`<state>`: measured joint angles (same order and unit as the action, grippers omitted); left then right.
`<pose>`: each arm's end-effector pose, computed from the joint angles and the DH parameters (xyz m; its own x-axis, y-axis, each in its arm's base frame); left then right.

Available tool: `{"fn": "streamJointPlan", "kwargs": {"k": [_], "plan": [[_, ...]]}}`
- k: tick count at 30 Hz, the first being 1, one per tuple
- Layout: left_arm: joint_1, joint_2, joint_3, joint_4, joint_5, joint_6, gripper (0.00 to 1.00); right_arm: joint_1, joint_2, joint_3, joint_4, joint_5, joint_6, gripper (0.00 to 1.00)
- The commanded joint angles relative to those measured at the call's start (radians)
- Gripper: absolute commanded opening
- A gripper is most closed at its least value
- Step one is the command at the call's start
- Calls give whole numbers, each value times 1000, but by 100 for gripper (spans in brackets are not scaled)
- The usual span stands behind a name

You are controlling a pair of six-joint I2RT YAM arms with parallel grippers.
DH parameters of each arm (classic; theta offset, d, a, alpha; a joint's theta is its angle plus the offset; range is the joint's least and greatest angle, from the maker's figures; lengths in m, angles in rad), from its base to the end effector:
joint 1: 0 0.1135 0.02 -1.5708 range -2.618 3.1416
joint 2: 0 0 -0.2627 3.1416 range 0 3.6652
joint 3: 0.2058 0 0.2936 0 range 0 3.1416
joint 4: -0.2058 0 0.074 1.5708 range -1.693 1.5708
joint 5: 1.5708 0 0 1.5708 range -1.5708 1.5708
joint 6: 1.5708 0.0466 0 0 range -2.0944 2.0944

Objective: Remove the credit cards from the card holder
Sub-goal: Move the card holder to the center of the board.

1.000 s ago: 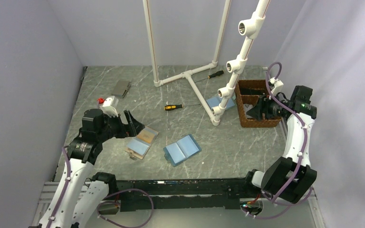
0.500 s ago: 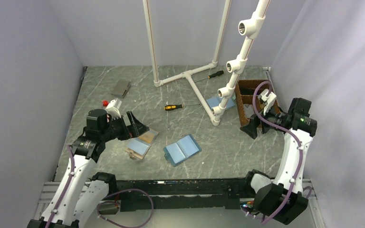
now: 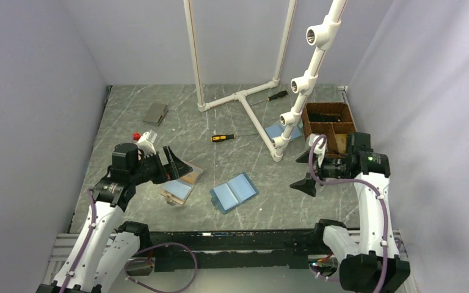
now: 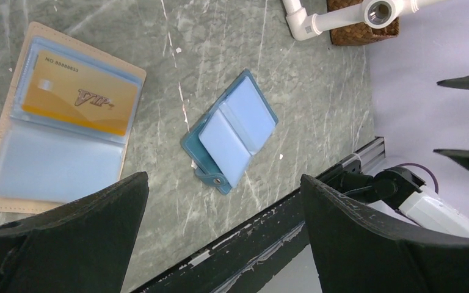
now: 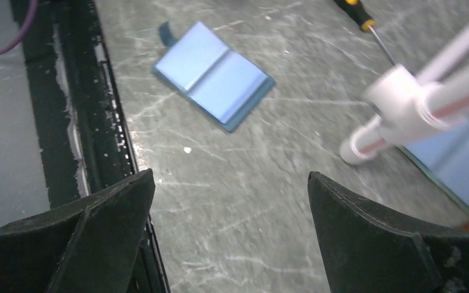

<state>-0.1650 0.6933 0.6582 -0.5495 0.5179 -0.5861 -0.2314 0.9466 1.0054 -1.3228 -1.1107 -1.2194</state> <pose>0.1962 -0.0561 0.2681 -0.7577 -0.3610 -0.5436 0.1571 0.7077 -0.6889 0.1833 -0.0003 0.3132 -0.1677 -0.3888 -0.9059 -0.9268 0.3754 0.0105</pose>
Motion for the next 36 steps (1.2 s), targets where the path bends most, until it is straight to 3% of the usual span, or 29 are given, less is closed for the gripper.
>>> {"fn": "streamJointPlan", "kwargs": {"k": [1,7,17,27,31,36], "plan": [[1,14,8,-20,0,-30,99,136,-56,-46,156,-11,81,98],[-52,67,28,-40,-75,-57,99,216,-33,-62,200,34,86,97],[-272,204,96,-115,-427,-102,94,225,-8,-125,270,-3,102,94],[-306,437,159,-112,-656,-467,85,255,33,-134,283,18,127,91],[-306,575,256,-178,-724,-512,85,261,47,-137,293,30,142,91],[-306,726,305,-142,-720,-558,84,268,48,-147,310,42,158,91]]}}
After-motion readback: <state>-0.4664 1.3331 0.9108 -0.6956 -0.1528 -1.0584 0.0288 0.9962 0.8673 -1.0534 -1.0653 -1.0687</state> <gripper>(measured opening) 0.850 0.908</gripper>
